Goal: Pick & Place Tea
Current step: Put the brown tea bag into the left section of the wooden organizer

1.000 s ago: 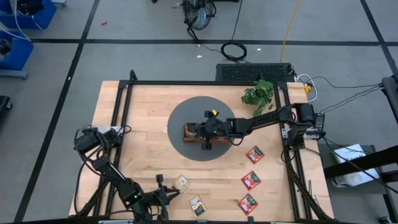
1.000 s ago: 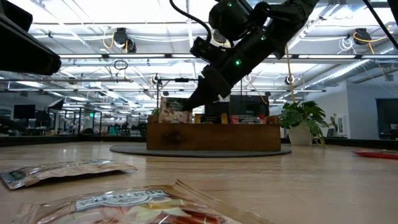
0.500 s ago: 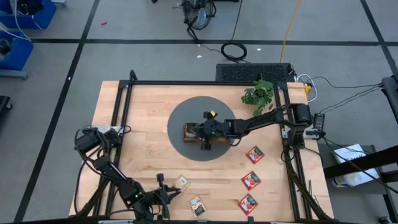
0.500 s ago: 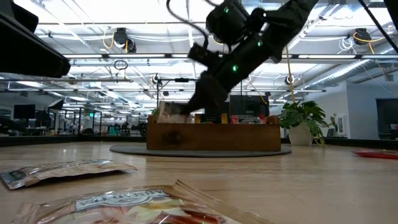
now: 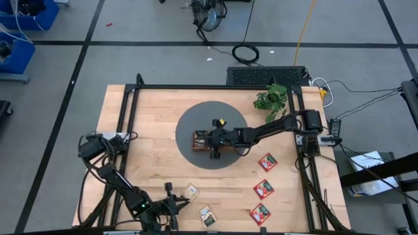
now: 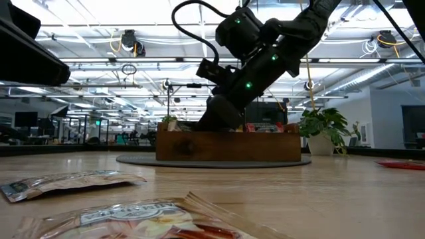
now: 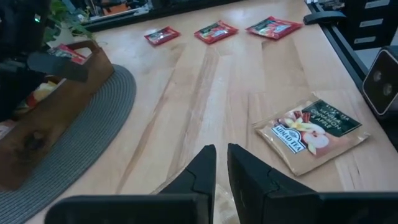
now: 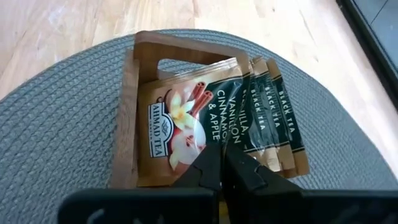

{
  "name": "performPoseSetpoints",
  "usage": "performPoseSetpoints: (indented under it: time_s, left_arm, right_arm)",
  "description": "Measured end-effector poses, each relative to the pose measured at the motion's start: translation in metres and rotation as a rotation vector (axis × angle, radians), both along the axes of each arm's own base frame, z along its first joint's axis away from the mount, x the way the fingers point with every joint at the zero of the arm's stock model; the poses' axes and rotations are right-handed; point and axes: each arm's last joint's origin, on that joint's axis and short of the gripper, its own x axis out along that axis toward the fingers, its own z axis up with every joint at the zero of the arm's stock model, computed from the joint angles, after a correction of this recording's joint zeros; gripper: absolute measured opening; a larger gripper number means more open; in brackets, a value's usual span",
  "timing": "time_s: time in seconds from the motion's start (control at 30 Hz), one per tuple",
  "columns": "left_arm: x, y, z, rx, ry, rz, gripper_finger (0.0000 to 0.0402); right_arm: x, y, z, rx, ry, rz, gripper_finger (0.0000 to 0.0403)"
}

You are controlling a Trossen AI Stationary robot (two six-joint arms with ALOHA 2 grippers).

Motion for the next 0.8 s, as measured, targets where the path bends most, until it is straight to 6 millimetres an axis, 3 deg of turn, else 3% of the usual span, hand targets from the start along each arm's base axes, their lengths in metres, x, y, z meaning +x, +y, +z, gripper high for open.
performPoseSetpoints:
  time_s: [0.17,0.5,0.63,0.8]
  left_arm:
    - [0.000,0.000,0.000,-0.004,0.000,-0.001,0.0049]
    - [0.000,0.000,0.000,-0.007,-0.001,0.001,0.0049]
    - [0.000,0.000,0.000,-0.007,-0.001,0.001,0.0049]
    - [0.000,0.000,0.000,-0.005,0.000,-0.001,0.0049]
  right_arm:
    - [0.000,0.005,0.000,-0.016,-0.001,0.025,0.0032]
    - [0.001,0.008,0.003,-0.083,-0.024,-0.032,0.0136]
    - [-0.001,0.015,0.016,-0.169,-0.053,-0.060,0.0161]
    - [-0.010,0.031,0.050,-0.174,-0.125,-0.046,0.0173]
